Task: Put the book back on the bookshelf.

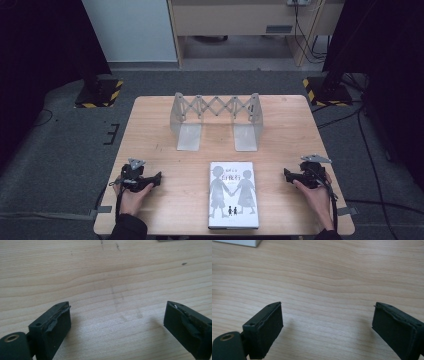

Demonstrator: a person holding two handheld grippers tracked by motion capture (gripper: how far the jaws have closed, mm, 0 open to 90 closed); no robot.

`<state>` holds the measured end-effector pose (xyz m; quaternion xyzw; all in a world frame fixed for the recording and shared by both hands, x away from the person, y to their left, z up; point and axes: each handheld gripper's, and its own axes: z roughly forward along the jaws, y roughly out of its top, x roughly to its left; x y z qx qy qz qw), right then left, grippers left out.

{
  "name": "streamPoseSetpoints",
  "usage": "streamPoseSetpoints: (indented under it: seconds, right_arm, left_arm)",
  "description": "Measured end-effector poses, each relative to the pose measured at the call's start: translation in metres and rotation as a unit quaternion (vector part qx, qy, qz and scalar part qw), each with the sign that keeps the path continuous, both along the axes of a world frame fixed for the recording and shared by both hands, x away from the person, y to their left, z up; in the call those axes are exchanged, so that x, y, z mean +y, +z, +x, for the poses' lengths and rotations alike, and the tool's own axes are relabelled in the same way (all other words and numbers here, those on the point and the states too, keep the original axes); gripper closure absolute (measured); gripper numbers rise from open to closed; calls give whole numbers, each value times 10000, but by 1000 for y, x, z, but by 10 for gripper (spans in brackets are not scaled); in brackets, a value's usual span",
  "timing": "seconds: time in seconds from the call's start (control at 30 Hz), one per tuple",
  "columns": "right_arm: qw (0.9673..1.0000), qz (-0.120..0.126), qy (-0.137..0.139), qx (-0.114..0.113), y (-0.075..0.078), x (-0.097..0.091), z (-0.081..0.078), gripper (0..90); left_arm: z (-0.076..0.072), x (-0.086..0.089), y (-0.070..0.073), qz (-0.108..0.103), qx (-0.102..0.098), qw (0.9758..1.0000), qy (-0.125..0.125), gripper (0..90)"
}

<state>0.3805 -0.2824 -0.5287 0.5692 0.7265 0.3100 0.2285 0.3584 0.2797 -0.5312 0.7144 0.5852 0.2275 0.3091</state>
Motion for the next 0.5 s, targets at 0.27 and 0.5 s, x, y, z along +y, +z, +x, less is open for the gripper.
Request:
streamPoseSetpoints:
  seconds: [0.27, 0.5]
  right_arm:
    - [9997, 104, 172, -149, 8, 9, -5, 100]
    - [9991, 142, 332, -227, 12, 16, -10, 104]
  left_arm:
    - [-8, -7, 10, -56, -265, 9996, -104, 87]
    - [-13, -17, 17, -56, -359, 9990, -261, 97]
